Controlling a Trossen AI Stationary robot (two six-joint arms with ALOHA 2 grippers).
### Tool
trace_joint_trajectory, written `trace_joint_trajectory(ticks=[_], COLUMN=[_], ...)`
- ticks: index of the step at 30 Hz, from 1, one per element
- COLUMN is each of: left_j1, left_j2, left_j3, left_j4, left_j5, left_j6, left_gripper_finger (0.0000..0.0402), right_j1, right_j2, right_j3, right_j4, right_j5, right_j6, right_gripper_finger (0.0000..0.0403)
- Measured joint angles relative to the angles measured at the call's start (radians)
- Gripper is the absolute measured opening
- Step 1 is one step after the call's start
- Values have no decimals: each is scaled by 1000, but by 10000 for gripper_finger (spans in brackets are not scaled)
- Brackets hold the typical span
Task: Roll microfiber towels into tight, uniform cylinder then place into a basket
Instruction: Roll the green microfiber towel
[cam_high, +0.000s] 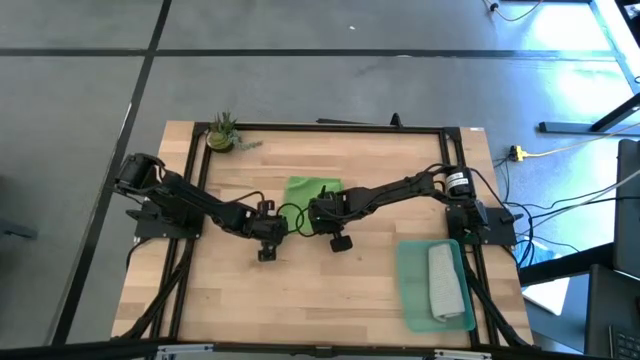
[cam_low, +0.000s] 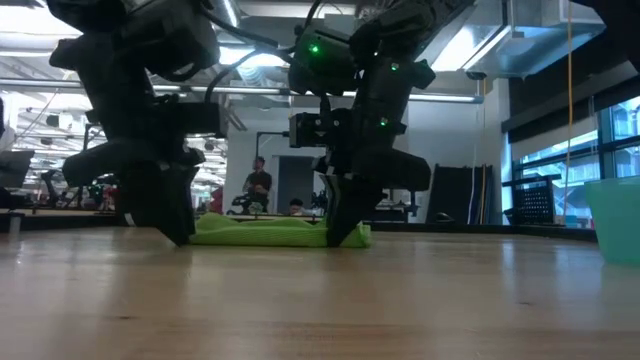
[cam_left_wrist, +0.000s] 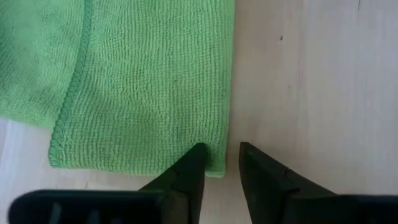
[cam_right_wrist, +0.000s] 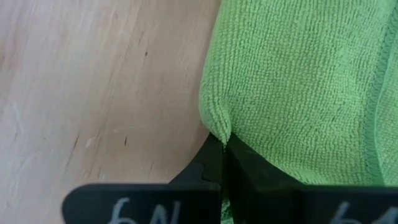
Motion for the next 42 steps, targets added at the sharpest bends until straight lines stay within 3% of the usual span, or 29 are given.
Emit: trace_joint_trajectory(ticks=[8,13,22,37,42], left_j1=[24,40,84,232,284], left_j2=[3,-10,-26,-26,-27], left_j3=[-2,-1,133,254,278], left_j4=[-5,-18,-254,-315,-363], left_j5=[-27,6,56,183,355], left_j6=[0,0,84,225,219], left_gripper_finger=[8,3,1,0,0], right_j1=[0,-3,-5,-5,-6], right_j2=[0,0,1,1,1], right_j3=[0,0,0,0,0], right_j4=[3,9,12,17,17], right_j5=[-4,-38,-44,-52,-55], right_j6=[-1,-2,0,-3,-5], right_gripper_finger=[4,4,4,4,4])
